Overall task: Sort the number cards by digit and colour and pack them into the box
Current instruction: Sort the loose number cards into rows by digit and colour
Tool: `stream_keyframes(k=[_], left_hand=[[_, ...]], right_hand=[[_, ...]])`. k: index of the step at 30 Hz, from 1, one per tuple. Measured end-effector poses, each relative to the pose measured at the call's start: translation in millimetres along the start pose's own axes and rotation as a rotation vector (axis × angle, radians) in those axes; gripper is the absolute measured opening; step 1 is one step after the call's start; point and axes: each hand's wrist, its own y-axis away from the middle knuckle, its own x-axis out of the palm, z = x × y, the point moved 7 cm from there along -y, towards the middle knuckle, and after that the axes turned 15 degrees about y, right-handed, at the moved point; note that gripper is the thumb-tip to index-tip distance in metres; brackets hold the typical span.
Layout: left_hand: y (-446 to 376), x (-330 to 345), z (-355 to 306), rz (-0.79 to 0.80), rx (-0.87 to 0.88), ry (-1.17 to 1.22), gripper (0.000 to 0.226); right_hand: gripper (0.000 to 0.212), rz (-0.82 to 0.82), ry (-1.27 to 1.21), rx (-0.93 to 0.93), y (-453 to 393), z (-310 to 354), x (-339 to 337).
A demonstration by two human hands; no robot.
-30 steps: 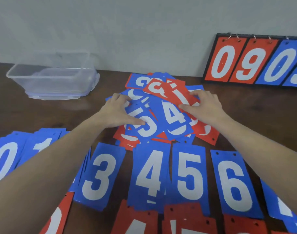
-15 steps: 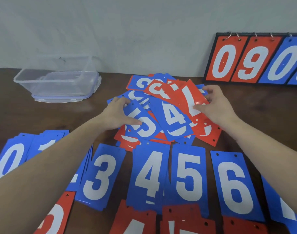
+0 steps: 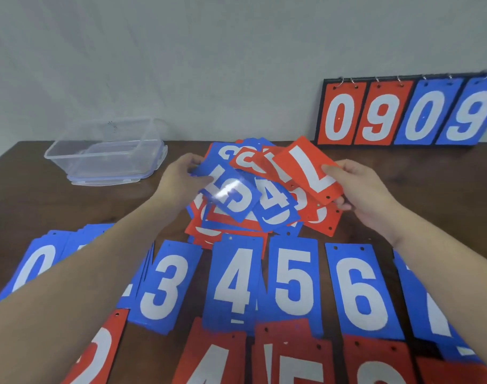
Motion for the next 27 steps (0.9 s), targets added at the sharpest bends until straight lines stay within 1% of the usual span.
stream_keyframes(k=[2, 5, 7, 11, 13, 15, 17, 20, 23, 25, 27], left_hand=[[10.8, -1.3, -3.3, -0.031, -0.075, 0.260, 0.017], [32.3, 2.3, -4.7, -0.051, -0.157, 0.523, 0.010], [47.5, 4.1, -4.2, -0.046, -0.196, 0.639, 0.011], [76.7, 10.1, -0.7, -0.035, -0.283, 0.781, 0.020], [89.6, 14.3, 1.8, 0.004, -0.301, 0.790, 0.029], [99.9, 17.0, 8.0, 0.051, -0.319, 0.791, 0.038], [109.9, 18.0, 12.9, 0.055, -0.329, 0.796, 0.040], [124.2, 15.7, 16.5, 0.021, -0.310, 0.774, 0.030], [137.9, 18.6, 17.6, 0.054, -0.253, 0.663, 0.031], [146.4, 22.7, 19.7, 0.012, -0.266, 0.603, 0.028], [153.5, 31.4, 23.4, -0.022, -0.301, 0.578, 0.020]], right_hand=[[0.026, 0.057, 0.006, 0.016, 9.3, -1.6, 1.7], [0.024, 0.150, -0.016, 0.023, 24.1, -4.1, 5.2], [0.023, 0.167, -0.072, 0.011, 33.3, -4.0, 3.2], [0.022, 0.143, -0.132, -0.011, 49.4, -2.0, -10.5], [0.023, 0.149, -0.139, -0.015, 57.2, -3.4, -15.8], [0.030, 0.149, -0.125, -0.010, 64.0, -7.7, -19.3], [0.033, 0.162, -0.113, -0.005, 71.6, -12.5, -19.9], [0.028, 0.188, -0.124, -0.016, 82.2, -18.6, -21.0], [0.023, 0.218, -0.040, -0.080, 89.5, -24.8, -22.7], [0.026, 0.209, 0.026, -0.105, 92.2, -30.2, -26.4], [0.030, 0.176, 0.032, -0.094, 93.9, -35.6, -33.7]])
